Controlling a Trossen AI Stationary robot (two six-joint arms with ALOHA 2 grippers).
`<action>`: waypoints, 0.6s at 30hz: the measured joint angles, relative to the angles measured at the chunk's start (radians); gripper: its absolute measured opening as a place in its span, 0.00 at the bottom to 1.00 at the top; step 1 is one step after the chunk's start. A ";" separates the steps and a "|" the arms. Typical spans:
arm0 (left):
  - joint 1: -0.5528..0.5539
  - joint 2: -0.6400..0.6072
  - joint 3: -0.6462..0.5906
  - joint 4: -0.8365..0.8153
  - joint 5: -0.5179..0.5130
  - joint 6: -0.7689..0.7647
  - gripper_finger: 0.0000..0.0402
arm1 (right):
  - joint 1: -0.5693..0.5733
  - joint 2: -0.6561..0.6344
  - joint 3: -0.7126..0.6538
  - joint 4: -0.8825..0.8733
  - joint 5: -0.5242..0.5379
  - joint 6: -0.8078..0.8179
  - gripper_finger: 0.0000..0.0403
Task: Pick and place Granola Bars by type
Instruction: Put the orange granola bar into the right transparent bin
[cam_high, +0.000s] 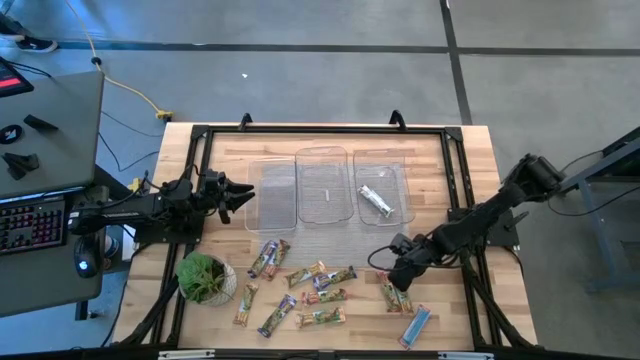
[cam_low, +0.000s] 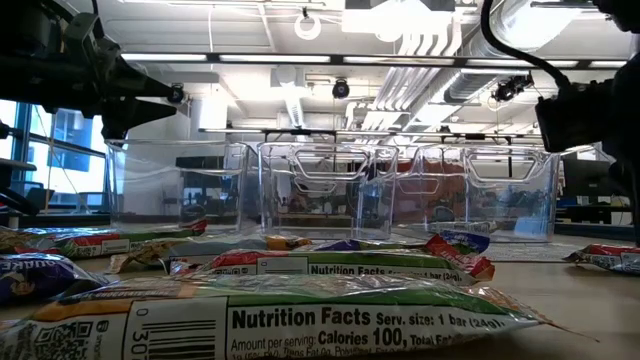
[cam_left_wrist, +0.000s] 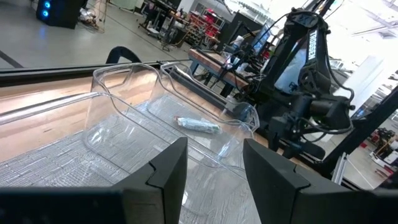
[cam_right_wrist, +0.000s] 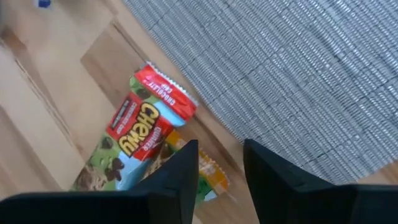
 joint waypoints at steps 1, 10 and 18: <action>0.000 0.000 0.000 0.000 0.000 0.000 0.37 | 0.004 0.005 0.000 0.002 -0.009 0.005 0.28; 0.000 0.000 0.000 0.000 0.000 0.000 0.37 | 0.041 0.010 -0.001 0.064 -0.058 0.011 0.28; 0.000 0.000 0.000 0.000 0.000 -0.001 0.37 | 0.047 0.013 -0.001 0.076 -0.090 -0.011 0.28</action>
